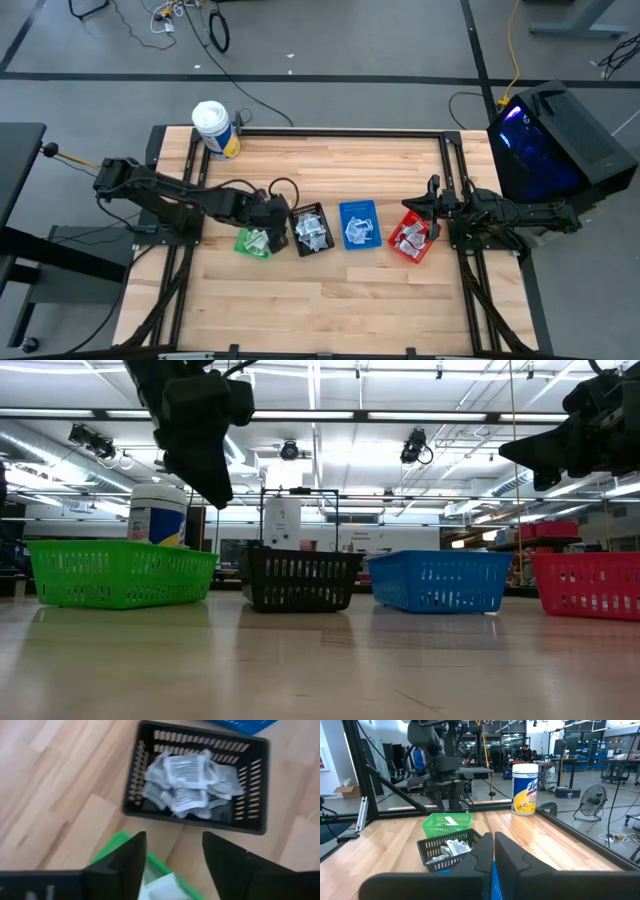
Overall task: Pick & Place First Aid Supplies
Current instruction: Return to Home Position
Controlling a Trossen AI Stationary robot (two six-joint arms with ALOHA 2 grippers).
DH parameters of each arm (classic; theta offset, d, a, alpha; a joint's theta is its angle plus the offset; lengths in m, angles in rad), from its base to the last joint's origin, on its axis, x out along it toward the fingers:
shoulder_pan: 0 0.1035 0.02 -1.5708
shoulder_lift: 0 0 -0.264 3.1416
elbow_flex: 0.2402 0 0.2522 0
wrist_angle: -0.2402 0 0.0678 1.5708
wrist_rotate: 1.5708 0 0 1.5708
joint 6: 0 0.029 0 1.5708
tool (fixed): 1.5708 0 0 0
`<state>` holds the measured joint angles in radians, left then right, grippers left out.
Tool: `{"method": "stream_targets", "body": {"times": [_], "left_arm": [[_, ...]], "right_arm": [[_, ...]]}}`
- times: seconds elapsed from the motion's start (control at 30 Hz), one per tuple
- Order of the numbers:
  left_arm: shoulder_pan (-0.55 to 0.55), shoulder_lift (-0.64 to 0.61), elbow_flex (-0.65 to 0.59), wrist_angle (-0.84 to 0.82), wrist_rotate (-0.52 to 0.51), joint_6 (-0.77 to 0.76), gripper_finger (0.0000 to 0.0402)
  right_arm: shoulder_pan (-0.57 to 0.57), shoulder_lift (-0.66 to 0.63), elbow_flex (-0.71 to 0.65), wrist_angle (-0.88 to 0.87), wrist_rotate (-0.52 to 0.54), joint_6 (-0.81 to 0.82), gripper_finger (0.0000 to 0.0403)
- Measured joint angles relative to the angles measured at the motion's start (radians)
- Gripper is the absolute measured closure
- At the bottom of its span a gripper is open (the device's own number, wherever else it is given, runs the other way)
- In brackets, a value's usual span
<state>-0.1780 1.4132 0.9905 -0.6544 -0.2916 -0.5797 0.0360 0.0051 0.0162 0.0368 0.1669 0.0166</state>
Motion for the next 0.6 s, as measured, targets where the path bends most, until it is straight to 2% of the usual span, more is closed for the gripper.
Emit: {"method": "stream_targets", "body": {"times": [0.23,0.47,0.6], "left_arm": [[-0.034,-0.001,-0.070,0.118,0.034,0.017,0.0288],[-0.039,-0.084,-0.172,0.204,0.034,0.119,0.0384],[-0.040,-0.152,-0.220,0.247,0.053,0.175,0.0392]], "right_arm": [[0.000,0.000,0.000,0.000,0.000,0.000,0.0380],[0.000,0.000,0.000,0.000,0.000,0.000,0.0380],[0.000,0.000,0.000,0.001,0.000,0.000,0.0380]]}}
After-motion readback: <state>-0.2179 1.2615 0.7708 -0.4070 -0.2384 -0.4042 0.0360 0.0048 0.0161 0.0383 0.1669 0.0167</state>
